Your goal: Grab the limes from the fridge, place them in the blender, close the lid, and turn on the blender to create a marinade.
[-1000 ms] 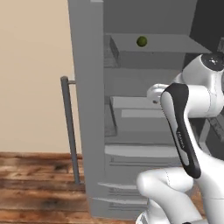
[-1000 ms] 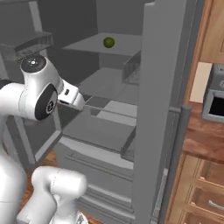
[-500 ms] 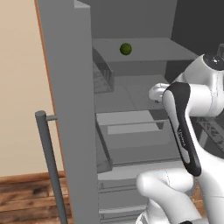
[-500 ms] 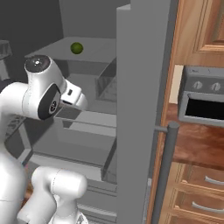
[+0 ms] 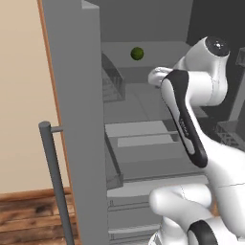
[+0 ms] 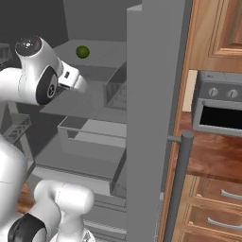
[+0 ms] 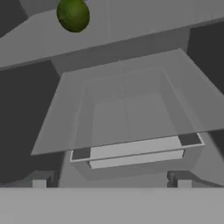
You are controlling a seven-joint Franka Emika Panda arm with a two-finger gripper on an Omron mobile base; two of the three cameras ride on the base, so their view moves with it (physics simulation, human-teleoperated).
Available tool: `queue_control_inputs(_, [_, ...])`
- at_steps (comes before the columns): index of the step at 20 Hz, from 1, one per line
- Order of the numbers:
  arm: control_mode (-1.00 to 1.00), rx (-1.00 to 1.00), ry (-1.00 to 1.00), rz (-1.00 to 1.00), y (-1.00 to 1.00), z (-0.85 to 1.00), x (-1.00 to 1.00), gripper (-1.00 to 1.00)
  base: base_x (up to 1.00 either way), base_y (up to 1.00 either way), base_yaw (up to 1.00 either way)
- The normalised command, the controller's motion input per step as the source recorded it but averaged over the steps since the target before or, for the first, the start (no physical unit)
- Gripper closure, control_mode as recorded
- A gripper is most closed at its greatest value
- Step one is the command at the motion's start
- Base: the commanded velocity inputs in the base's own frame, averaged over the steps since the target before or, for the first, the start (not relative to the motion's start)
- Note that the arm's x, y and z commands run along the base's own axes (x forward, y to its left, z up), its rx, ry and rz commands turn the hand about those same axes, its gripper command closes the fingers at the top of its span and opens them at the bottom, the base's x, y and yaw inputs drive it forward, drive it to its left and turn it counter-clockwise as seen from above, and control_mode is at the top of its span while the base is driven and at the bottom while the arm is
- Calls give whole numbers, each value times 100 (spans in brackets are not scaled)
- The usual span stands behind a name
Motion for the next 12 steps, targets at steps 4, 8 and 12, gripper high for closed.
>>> queue_control_inputs(4, [-100, 0, -7, 0, 52, 42, 100, -100, 0, 0, 0])
queue_control_inputs(8, [-100, 0, 3, -2, 23, 26, 100, -100, 0, 0, 0])
queue_control_inputs(12, [-100, 0, 4, -4, 1, 24, 100, -100, 0, 0, 0])
